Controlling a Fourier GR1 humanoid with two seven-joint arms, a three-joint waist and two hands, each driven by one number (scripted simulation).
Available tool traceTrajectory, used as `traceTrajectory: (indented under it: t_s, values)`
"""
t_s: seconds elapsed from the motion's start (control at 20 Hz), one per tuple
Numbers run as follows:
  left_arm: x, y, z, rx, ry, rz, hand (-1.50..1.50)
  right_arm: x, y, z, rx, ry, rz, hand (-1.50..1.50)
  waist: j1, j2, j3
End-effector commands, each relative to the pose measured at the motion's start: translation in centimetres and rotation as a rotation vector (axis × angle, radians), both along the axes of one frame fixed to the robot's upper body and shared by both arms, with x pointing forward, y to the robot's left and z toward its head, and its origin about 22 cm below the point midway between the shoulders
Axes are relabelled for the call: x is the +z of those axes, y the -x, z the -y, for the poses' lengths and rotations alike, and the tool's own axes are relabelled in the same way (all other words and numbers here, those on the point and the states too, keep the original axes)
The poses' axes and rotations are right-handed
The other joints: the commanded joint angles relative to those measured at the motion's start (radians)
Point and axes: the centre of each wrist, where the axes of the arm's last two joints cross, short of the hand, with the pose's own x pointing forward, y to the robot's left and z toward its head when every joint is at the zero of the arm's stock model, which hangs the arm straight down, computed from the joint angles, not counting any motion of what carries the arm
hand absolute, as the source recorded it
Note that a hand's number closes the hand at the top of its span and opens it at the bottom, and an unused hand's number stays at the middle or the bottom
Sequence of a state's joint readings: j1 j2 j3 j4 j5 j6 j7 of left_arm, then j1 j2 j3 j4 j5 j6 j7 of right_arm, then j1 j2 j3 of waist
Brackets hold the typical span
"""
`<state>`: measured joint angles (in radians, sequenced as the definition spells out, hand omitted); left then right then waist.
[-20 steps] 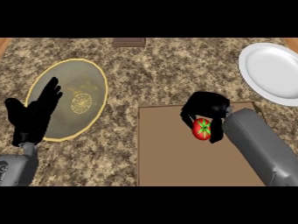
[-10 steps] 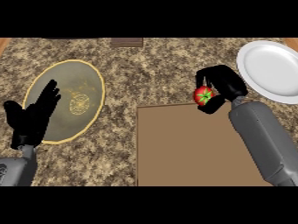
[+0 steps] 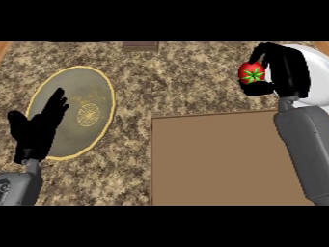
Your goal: Pick the tomato from the tray and place it in the plate
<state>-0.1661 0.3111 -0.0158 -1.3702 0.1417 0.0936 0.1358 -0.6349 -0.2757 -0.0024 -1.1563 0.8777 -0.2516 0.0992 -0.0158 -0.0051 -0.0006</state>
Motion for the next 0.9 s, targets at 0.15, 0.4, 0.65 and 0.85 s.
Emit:
traceTrajectory:
  t_s: [0.15,0.4,0.65,0.85]
  values:
    - [-0.1,0.5,1.1,-0.039,0.009,0.018,0.0,0.3,0.5,7.7,-0.171,-0.149,0.023,1.5,0.02,0.006,0.001]
    - [0.2,-0.2,1.9,-0.038,0.008,0.021,0.0,-0.3,-0.4,12.3,-0.258,-0.168,0.032,1.5,0.027,0.01,0.001]
    - [0.8,-0.5,-0.1,-0.029,0.001,0.02,0.0,-1.3,-0.7,16.2,-0.296,-0.156,0.0,1.5,0.036,0.013,0.002]
    - [1.7,-1.2,2.2,-0.032,-0.009,0.04,0.0,-0.6,-0.3,19.4,-0.325,-0.067,-0.08,1.5,0.047,0.017,0.003]
